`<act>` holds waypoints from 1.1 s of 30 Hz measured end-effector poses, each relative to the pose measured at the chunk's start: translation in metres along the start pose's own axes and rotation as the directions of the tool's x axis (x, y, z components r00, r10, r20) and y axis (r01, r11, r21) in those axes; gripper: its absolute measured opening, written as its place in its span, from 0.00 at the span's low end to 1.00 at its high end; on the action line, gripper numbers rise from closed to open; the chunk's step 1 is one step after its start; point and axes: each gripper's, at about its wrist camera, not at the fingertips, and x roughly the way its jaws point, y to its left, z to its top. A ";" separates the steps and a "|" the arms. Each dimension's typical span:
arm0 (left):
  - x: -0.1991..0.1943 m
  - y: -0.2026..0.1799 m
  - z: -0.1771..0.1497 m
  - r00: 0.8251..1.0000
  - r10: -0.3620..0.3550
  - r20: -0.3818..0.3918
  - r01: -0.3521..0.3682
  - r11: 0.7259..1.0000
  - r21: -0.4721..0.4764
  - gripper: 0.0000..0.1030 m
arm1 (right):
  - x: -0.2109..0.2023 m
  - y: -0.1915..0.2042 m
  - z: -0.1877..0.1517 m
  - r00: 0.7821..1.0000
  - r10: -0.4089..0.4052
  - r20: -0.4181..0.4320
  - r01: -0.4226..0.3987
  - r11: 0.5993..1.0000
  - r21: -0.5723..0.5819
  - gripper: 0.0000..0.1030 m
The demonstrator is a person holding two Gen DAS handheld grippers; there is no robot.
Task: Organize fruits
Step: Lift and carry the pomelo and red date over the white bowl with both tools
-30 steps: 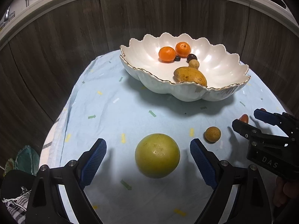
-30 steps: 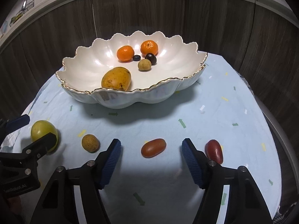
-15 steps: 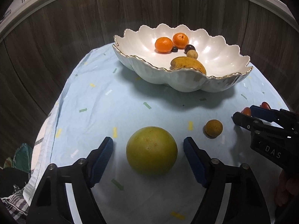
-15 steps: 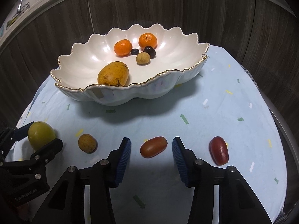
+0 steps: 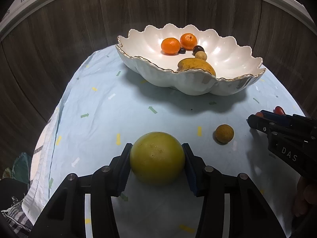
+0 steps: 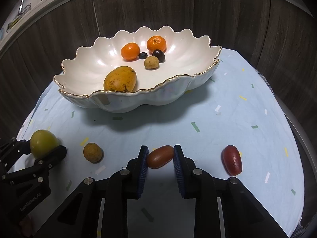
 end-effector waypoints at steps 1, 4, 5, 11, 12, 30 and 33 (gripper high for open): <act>0.000 0.000 0.000 1.000 0.000 -0.001 0.000 1.000 0.000 0.47 | 0.000 0.000 0.000 1.000 0.000 0.000 0.000 1.000 0.000 0.26; -0.002 0.000 0.000 1.000 -0.002 0.000 0.002 1.000 -0.002 0.47 | -0.002 0.001 0.000 1.000 0.003 0.004 -0.003 1.000 -0.001 0.26; -0.003 0.000 0.000 1.000 -0.003 0.001 0.003 1.000 -0.002 0.47 | -0.003 0.001 0.000 1.000 0.004 0.006 -0.004 1.000 -0.001 0.26; -0.007 -0.001 0.001 1.000 -0.005 0.011 0.005 1.000 0.002 0.47 | -0.011 0.001 0.001 1.000 0.008 0.027 -0.007 1.000 -0.006 0.26; -0.008 -0.001 0.001 1.000 -0.005 0.012 0.005 1.000 0.001 0.47 | -0.012 0.001 0.001 1.000 0.007 0.030 -0.007 1.000 -0.006 0.26; -0.039 -0.002 0.010 0.998 0.010 0.065 -0.011 1.000 0.010 0.47 | -0.047 0.006 0.009 0.996 0.013 0.093 -0.012 1.000 -0.006 0.26; -0.046 -0.004 0.013 0.997 0.015 0.082 -0.017 1.000 0.015 0.47 | -0.053 0.006 0.013 0.994 0.015 0.105 -0.015 1.000 0.002 0.26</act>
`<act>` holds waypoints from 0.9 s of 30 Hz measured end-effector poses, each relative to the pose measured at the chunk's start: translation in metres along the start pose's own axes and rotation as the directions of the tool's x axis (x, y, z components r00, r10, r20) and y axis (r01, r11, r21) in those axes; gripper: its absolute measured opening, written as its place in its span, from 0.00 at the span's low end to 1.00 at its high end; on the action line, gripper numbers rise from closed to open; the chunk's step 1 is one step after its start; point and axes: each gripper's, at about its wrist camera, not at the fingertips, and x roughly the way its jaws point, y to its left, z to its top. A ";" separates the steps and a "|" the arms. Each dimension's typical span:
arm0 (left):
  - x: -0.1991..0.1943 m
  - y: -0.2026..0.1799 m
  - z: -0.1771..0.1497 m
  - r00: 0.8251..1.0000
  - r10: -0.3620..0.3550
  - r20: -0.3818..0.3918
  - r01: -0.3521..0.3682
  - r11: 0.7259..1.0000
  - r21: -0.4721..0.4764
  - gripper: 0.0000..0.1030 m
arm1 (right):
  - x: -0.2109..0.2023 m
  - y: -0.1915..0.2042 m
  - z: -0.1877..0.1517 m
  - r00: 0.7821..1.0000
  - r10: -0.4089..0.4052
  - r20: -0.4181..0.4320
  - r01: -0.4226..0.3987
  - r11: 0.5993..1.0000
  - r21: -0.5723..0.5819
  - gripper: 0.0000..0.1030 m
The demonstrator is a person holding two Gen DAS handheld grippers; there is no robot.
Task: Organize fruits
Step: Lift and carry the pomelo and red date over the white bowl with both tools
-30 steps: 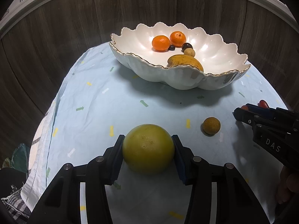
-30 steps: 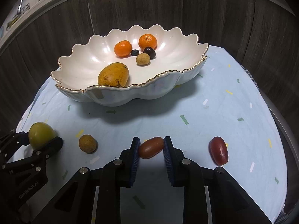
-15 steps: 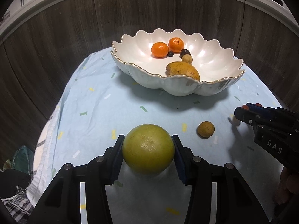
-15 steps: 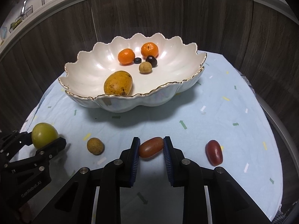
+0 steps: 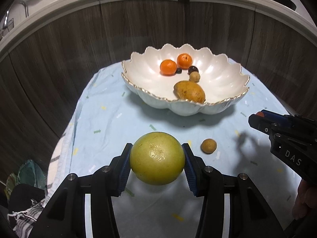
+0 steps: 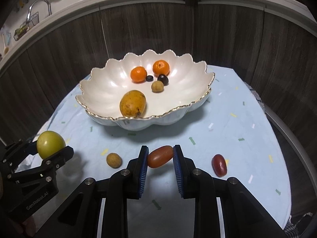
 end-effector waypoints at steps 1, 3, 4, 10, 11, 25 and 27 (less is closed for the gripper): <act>-0.002 0.000 0.002 1.000 0.002 0.004 -0.002 1.000 0.001 0.47 | -0.002 0.000 0.001 1.000 -0.001 0.003 0.001 1.000 0.001 0.26; -0.004 -0.001 0.005 1.000 0.001 0.007 -0.001 1.000 -0.001 0.47 | -0.006 0.001 0.003 1.000 0.000 0.010 0.000 1.000 0.002 0.26; -0.006 -0.001 0.007 1.000 0.001 0.009 -0.001 1.000 -0.001 0.47 | -0.008 0.001 0.004 1.000 0.001 0.014 -0.001 1.000 0.004 0.26; -0.015 0.002 0.019 0.999 0.004 0.032 -0.004 1.000 -0.011 0.47 | -0.018 0.001 0.013 0.999 -0.001 0.040 0.000 1.000 0.004 0.26; -0.017 0.002 0.021 0.999 0.004 0.037 -0.004 1.000 -0.013 0.47 | -0.020 0.001 0.014 0.999 -0.001 0.044 0.001 1.000 0.005 0.26; -0.030 0.002 0.053 0.996 -0.004 0.094 0.006 1.000 -0.017 0.47 | -0.036 -0.003 0.044 0.995 -0.014 0.101 0.013 1.000 0.010 0.26; -0.030 0.001 0.057 0.995 -0.007 0.099 0.009 1.000 -0.015 0.47 | -0.038 -0.004 0.049 0.994 -0.016 0.109 0.016 1.000 0.009 0.26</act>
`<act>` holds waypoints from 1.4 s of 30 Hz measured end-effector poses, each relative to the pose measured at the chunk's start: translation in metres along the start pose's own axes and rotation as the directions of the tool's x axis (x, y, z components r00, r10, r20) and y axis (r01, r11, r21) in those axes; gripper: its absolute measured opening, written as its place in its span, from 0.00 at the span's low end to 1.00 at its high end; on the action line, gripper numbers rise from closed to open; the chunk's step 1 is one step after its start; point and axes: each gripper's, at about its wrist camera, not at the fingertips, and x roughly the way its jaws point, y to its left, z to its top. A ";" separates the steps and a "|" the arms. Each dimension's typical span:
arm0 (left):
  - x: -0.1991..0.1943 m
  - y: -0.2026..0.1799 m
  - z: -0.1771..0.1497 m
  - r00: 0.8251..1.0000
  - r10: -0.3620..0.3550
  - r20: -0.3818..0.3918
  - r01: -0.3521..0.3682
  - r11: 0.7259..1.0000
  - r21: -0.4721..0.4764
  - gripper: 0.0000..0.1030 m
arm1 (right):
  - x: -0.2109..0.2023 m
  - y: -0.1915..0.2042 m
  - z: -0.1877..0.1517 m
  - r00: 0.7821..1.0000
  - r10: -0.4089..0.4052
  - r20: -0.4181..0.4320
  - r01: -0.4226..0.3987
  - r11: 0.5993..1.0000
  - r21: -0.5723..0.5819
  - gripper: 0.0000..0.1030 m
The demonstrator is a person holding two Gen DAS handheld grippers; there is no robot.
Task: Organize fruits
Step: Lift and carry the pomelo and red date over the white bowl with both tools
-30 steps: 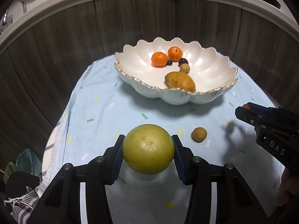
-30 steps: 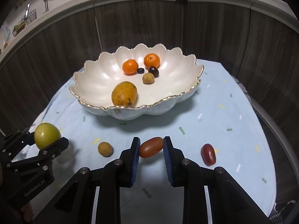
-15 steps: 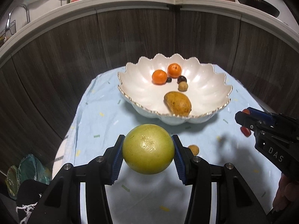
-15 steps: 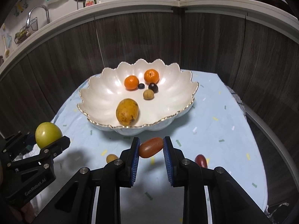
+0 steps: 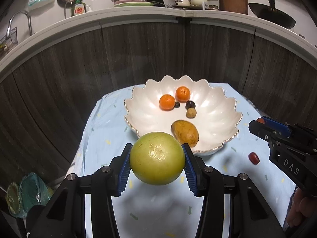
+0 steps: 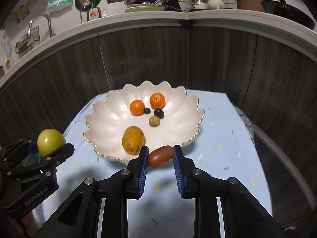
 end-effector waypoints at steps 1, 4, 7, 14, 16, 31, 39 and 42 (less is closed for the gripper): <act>0.000 0.000 0.003 1.000 -0.002 0.005 0.002 1.000 0.002 0.47 | 0.000 0.000 0.003 1.000 -0.002 0.004 0.002 1.000 -0.001 0.26; 0.001 -0.001 0.010 1.000 -0.002 0.018 0.002 1.000 0.008 0.47 | 0.000 -0.001 0.010 1.000 -0.007 0.015 0.007 1.000 -0.005 0.26; 0.002 0.000 0.017 1.000 -0.005 0.029 0.005 1.000 0.011 0.47 | 0.000 -0.002 0.016 1.000 -0.012 0.025 0.012 1.000 -0.011 0.26; 0.012 0.004 0.033 0.999 -0.014 0.031 0.014 1.000 0.010 0.47 | 0.008 -0.005 0.032 0.999 -0.021 0.034 0.022 1.000 -0.017 0.26; 0.016 0.004 0.036 0.999 -0.016 0.031 0.015 1.000 0.015 0.47 | 0.011 -0.006 0.034 0.999 -0.021 0.033 0.022 1.000 -0.014 0.26; 0.058 0.004 0.043 0.999 -0.030 -0.029 0.030 0.999 0.017 0.47 | 0.052 -0.014 0.040 0.999 -0.028 -0.037 0.028 1.000 0.003 0.26; 0.080 0.007 0.042 0.997 -0.038 -0.067 0.038 0.999 0.007 0.47 | 0.073 -0.017 0.039 0.996 -0.028 -0.079 0.028 1.000 0.008 0.26; 0.087 0.008 0.044 0.996 -0.038 -0.075 0.038 0.999 0.011 0.47 | 0.081 -0.019 0.038 0.995 -0.026 -0.097 0.027 1.000 0.012 0.26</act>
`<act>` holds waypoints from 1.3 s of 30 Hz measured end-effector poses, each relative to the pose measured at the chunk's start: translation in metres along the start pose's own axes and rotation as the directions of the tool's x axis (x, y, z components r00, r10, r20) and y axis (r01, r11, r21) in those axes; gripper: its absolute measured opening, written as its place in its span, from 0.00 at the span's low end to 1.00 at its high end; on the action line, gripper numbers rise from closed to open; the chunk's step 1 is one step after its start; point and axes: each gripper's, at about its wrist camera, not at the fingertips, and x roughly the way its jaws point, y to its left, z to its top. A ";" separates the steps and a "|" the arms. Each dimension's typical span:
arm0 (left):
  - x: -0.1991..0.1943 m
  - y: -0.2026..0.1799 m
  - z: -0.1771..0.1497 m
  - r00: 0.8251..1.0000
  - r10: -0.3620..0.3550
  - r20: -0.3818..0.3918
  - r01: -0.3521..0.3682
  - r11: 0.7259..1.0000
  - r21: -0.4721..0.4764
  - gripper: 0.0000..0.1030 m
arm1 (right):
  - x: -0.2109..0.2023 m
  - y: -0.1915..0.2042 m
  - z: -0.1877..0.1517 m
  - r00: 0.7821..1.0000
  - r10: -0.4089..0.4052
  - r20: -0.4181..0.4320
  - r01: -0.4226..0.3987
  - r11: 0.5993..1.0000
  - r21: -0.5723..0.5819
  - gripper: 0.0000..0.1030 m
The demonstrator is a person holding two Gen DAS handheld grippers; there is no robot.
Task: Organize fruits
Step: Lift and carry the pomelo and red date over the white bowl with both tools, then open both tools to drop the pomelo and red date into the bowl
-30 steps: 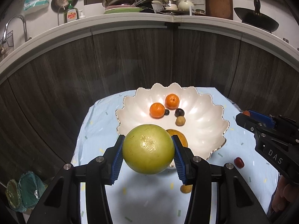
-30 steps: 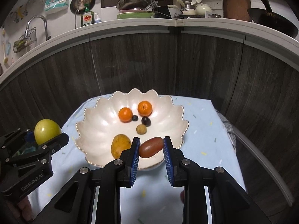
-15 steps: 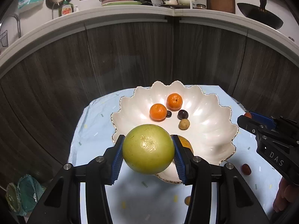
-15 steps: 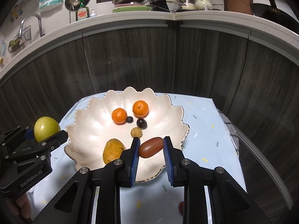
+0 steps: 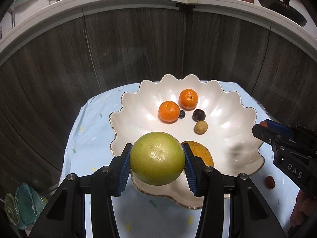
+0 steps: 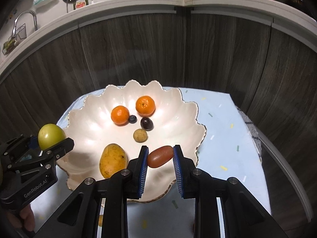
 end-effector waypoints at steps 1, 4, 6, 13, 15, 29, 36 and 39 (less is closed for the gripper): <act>0.002 0.000 0.001 1.000 0.000 -0.001 0.000 1.000 0.001 0.47 | 0.002 -0.001 0.000 1.000 0.002 -0.005 -0.002 1.000 0.002 0.26; 0.007 0.000 0.003 1.000 -0.002 -0.006 0.002 1.000 0.005 0.47 | 0.008 -0.002 0.001 1.000 0.004 -0.016 -0.004 1.000 0.004 0.26; 0.010 -0.001 0.004 1.000 -0.001 -0.009 0.001 1.000 0.008 0.47 | 0.011 -0.003 0.002 1.000 0.005 -0.021 -0.005 1.000 0.004 0.26; 0.021 -0.002 0.006 1.000 -0.003 -0.031 0.004 1.000 0.015 0.47 | 0.019 -0.005 0.005 0.999 0.008 -0.038 -0.008 1.000 0.002 0.26; 0.022 -0.003 0.006 0.999 0.000 -0.034 0.001 1.000 0.023 0.47 | 0.020 -0.006 0.005 0.999 0.006 -0.039 -0.006 1.000 0.004 0.26; 0.011 -0.001 0.012 0.999 0.042 0.018 -0.042 0.999 0.023 0.79 | 0.013 -0.007 0.011 0.999 -0.036 -0.003 0.036 0.999 0.003 0.66; -0.005 -0.003 0.017 0.997 0.052 0.052 -0.053 0.998 0.017 0.90 | -0.002 -0.010 0.015 0.999 -0.046 0.025 0.046 0.999 0.021 0.76; -0.012 -0.005 0.017 0.997 0.052 0.057 -0.054 0.998 0.019 0.92 | -0.009 -0.011 0.015 0.998 -0.049 0.032 0.048 0.998 0.026 0.76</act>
